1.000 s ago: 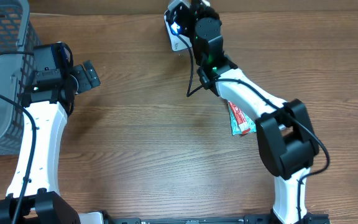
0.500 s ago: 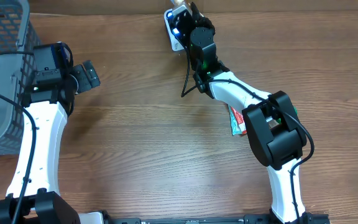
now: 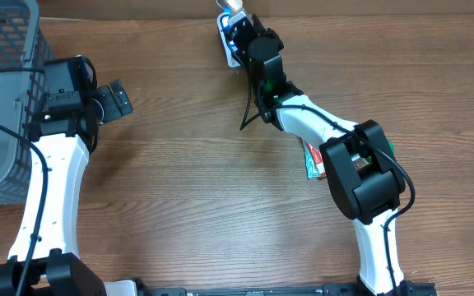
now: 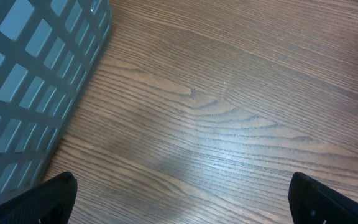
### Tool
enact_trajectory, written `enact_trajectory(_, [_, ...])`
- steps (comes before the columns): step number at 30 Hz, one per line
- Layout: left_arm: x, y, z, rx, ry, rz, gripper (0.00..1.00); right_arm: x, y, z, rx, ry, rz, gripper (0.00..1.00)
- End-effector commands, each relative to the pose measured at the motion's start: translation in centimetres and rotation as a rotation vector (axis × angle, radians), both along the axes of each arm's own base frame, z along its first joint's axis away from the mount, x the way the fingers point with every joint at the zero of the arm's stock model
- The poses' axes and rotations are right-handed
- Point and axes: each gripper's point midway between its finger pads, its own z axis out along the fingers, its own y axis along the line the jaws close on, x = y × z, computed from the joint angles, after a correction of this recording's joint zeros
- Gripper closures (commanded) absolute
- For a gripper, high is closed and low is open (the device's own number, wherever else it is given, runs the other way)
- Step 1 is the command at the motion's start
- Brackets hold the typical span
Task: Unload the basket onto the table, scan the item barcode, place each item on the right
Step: 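Raise the PanTree bag with the right gripper to the white scanner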
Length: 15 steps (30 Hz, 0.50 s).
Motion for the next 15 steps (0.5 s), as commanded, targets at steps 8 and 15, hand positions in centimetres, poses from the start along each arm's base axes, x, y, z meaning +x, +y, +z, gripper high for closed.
enact_trajectory(8, [0.2,0.2,0.5,0.01,-0.014,0.009,0.0,-0.8,1.9,-1.0,-0.015,0.049,0.039,0.96])
enact_trajectory(15, [0.2,0.2,0.5,0.01,-0.014,0.009,0.0,-1.0,2.1,-1.3,-0.021,0.06,0.043,0.96])
